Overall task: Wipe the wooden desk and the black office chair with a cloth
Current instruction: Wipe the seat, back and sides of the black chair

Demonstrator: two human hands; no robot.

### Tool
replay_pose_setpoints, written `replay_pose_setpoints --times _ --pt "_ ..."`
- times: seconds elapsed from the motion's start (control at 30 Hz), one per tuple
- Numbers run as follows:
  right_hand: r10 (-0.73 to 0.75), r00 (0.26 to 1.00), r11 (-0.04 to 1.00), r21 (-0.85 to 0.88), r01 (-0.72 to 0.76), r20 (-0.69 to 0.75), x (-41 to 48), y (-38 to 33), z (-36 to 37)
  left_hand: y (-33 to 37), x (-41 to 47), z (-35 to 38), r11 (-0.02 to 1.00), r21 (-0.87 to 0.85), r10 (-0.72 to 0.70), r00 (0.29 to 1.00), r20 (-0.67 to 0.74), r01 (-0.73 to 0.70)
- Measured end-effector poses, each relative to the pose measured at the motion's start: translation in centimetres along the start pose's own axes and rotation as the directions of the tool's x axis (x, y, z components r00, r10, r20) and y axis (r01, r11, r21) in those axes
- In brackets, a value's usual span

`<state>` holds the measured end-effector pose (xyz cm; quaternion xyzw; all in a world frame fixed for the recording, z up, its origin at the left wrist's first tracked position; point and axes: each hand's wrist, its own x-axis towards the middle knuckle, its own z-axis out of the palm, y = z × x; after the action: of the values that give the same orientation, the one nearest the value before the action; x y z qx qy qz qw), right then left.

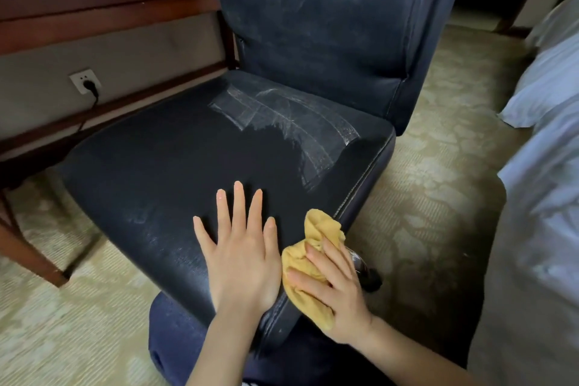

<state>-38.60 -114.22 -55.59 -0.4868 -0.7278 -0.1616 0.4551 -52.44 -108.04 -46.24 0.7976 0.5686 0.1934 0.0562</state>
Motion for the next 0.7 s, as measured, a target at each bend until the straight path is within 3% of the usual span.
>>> replay_pose_setpoints --times 0.13,0.2,0.3,0.43,0.57,0.7 --pt "-0.047 0.998 0.998 -0.032 0.048 0.043 0.7 2.2 0.2 -0.8 0.3 -0.2 1.0 0.008 0.016 1.0 -0.008 -0.016" --pt "0.045 0.998 0.999 -0.008 -0.045 0.034 1.2 3.7 0.1 -0.9 0.4 -0.3 1.0 0.01 0.019 1.0 -0.012 -0.019" --pt "0.331 0.943 0.936 0.14 -0.324 -0.026 3.0 7.0 -0.7 -0.9 0.6 -0.3 1.0 0.014 0.018 1.0 -0.008 -0.018" --pt "0.741 0.669 0.645 0.348 -0.68 -0.064 6.0 11.9 -2.2 -0.8 0.5 -0.4 0.999 0.02 0.026 1.0 0.007 -0.026" --pt "0.843 0.537 0.529 0.24 -0.814 -0.036 9.1 16.2 -3.5 -0.9 0.5 -0.4 0.999 0.033 0.033 0.999 0.006 -0.033" --pt "0.957 0.289 0.277 0.232 -0.933 0.019 12.2 19.6 -4.8 -0.9 0.5 -0.4 0.999 0.034 0.031 1.0 0.004 -0.031"
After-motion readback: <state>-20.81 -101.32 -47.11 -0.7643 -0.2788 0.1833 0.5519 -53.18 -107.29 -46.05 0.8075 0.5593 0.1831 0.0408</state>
